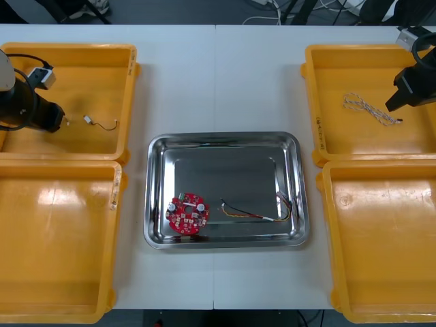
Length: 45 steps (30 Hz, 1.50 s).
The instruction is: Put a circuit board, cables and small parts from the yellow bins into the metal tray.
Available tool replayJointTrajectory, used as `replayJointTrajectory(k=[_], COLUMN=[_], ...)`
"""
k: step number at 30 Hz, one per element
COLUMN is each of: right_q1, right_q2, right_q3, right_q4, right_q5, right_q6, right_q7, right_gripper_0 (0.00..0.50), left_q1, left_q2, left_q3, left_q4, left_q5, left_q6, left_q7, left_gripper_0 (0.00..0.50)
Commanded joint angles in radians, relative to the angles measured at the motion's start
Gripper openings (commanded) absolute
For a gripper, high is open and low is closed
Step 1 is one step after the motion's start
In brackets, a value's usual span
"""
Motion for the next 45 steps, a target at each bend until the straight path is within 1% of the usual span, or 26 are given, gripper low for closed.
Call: replayJointTrajectory(k=[1, 7, 9, 10, 13, 15, 19, 21, 23, 27, 30, 34, 40, 45], right_q1=[-0.079, -0.145, -0.171, -0.177, -0.194, -0.197, -0.197, -0.197, -0.197, -0.196, -0.196, -0.197, -0.197, -0.197], right_q2=[-0.047, -0.047, -0.046, -0.046, -0.046, -0.046, -0.046, -0.040, -0.029, -0.004, 0.008, 0.016, 0.025, 0.037], right_q3=[-0.024, -0.023, -0.023, -0.023, -0.023, -0.023, -0.017, -0.008, -0.006, -0.005, -0.003, -0.003, 0.023, 0.035], right_q4=[0.063, 0.234, 0.317, 0.337, 0.412, 0.457, 0.480, 0.481, 0.481, 0.481, 0.497, 0.550, 0.609, 0.662], right_q5=[0.017, 0.017, 0.017, 0.018, 0.027, 0.033, 0.055, 0.096, 0.122, 0.165, 0.173, 0.170, 0.152, 0.109], right_q6=[-0.051, -0.122, -0.166, -0.180, -0.248, -0.295, -0.343, -0.367, -0.390, -0.432, -0.461, -0.533, -0.613, -0.666], right_q7=[0.044, 0.067, 0.081, 0.085, 0.154, 0.210, 0.274, 0.300, 0.315, 0.319, 0.322, 0.334, 0.360, 0.391], right_gripper_0=[0.500, 0.500, 0.500, 0.500, 0.500, 0.500, 0.500, 0.500, 0.500, 0.500, 0.500, 0.500, 0.500, 0.500], left_q1=[-0.041, -0.039, -0.041, -0.039, -0.039, -0.039, -0.039, -0.033, -0.024, 0.004, 0.014, 0.034, 0.065, 0.088], left_q2=[0.028, 0.049, 0.052, 0.054, 0.057, 0.060, 0.058, 0.057, 0.052, 0.046, 0.038, 0.026, 0.003, -0.018], left_q3=[0.018, 0.047, 0.060, 0.061, 0.064, 0.064, 0.064, 0.063, 0.061, 0.052, 0.030, 0.006, -0.049, -0.100], left_q4=[-0.067, -0.151, -0.190, -0.199, -0.248, -0.294, -0.368, -0.423, -0.474, -0.589, -0.667, -0.780, -0.915, -0.994], left_q5=[-0.004, -0.019, -0.028, -0.031, -0.045, -0.054, -0.070, -0.079, -0.087, -0.084, -0.079, -0.064, -0.048, -0.044], left_q6=[0.075, 0.177, 0.216, 0.227, 0.272, 0.312, 0.381, 0.428, 0.457, 0.509, 0.543, 0.578, 0.594, 0.592], left_q7=[-0.094, -0.068, -0.061, -0.056, -0.035, 0.005, 0.062, 0.102, 0.128, 0.197, 0.251, 0.340, 0.472, 0.568], left_gripper_0=[0.000, 0.000, 0.000, 0.000, 0.000, 0.000, 0.000, 0.000, 0.000, 0.000, 0.000, 0.000, 0.000, 0.000])
